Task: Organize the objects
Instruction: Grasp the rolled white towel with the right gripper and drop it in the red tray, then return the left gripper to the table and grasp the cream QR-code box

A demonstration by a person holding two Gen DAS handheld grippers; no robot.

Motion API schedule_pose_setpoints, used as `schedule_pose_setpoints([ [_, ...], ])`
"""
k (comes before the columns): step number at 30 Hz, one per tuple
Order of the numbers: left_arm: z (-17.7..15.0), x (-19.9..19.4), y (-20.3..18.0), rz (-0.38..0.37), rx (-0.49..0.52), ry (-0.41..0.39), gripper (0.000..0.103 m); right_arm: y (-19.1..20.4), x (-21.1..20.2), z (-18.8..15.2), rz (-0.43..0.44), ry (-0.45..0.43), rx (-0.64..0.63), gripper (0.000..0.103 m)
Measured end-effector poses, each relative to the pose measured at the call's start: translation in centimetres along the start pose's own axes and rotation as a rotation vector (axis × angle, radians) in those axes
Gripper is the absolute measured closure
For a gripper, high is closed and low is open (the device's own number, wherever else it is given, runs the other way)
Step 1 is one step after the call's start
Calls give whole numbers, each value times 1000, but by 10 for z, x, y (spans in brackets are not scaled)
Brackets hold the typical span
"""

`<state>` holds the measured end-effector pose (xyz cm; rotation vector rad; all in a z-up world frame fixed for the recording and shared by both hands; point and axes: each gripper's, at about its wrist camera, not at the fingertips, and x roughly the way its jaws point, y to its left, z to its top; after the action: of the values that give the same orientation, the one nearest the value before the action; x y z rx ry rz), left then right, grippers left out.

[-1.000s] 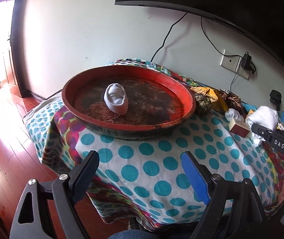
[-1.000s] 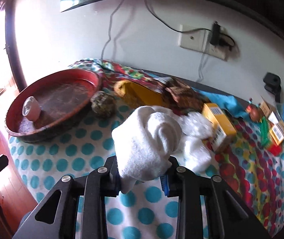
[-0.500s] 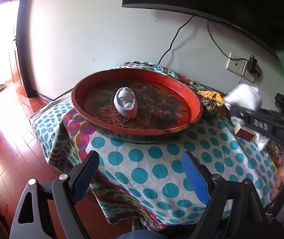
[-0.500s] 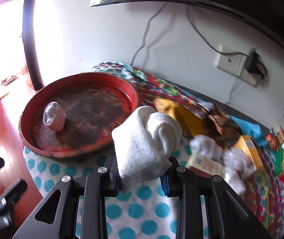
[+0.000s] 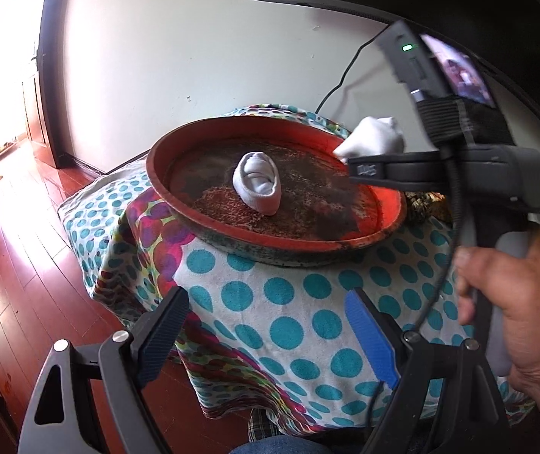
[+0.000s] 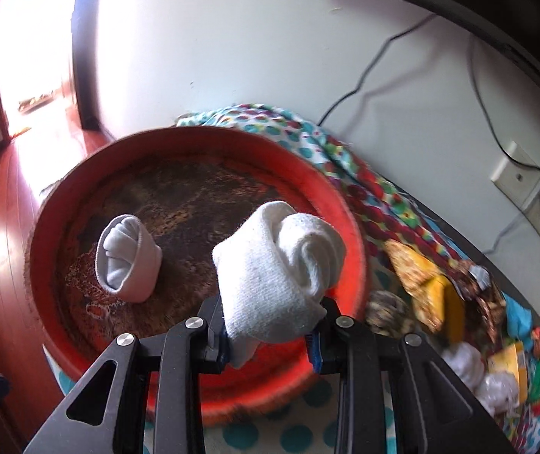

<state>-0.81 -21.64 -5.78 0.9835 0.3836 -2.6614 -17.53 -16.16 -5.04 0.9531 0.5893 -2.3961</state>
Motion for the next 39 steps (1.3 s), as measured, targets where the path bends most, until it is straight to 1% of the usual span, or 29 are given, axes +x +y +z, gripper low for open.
schedule_pose_setpoints([
  [6,0,8,6,-6,-22,22,16,19,23,2,37,39,-21,75],
  [12,-1,11,7,-10,-26,33,16,31,40,-1,40,75,-54,73],
  [13,-2,12,7,-10,-28,35,16,32,41,-1,49,81,-54,66],
  [14,-2,12,8,-10,-31,36,16,33,43,-1,64,93,-53,53],
  [15,-2,12,8,-10,-35,36,16,34,46,0,90,108,-51,45],
  [16,-1,12,8,-9,-34,34,16,35,45,1,100,104,-56,34],
  [17,-1,11,8,-8,-33,31,16,36,39,2,86,79,-70,27],
  [18,-1,10,8,-8,-31,26,16,36,26,4,27,20,-97,21],
  [19,0,9,7,-9,-31,18,16,36,16,7,-9,-20,-113,5],
  [20,0,8,6,-9,-31,12,16,32,1,11,-33,-73,-121,0],
  [21,0,6,6,-13,-31,6,16,23,-17,17,-23,-127,-114,0],
  [23,2,1,3,-30,-29,-19,16,4,-43,26,0,-183,-92,0],
  [25,3,-5,-2,-28,-16,-48,16,-26,-66,26,-30,-236,-82,0],
  [26,3,-7,-5,-33,-4,-58,16,-41,-69,19,-61,-237,-89,0],
  [27,2,-8,-9,-40,7,-64,16,-56,-64,15,-103,-218,-95,0],
  [28,2,-9,-12,-44,14,-65,16,-70,-60,5,-140,-188,-86,0],
  [29,1,-9,-16,-47,27,-63,16,-87,-54,-7,-159,-155,-62,0],
  [30,0,-10,-18,-46,35,-64,16,-112,-48,-27,-148,-121,-15,0],
  [31,-1,-12,-21,-49,46,-73,16,-127,-45,-43,-137,-102,19,0],
  [34,-2,-18,-30,-66,65,-112,16,-175,-38,-99,-162,-36,128,0],
  [36,0,-20,-40,-77,73,-135,16,-199,-39,-129,-166,-14,190,0],
  [39,2,-18,-64,-120,85,-149,16,-222,-45,-160,-167,-14,248,0],
])
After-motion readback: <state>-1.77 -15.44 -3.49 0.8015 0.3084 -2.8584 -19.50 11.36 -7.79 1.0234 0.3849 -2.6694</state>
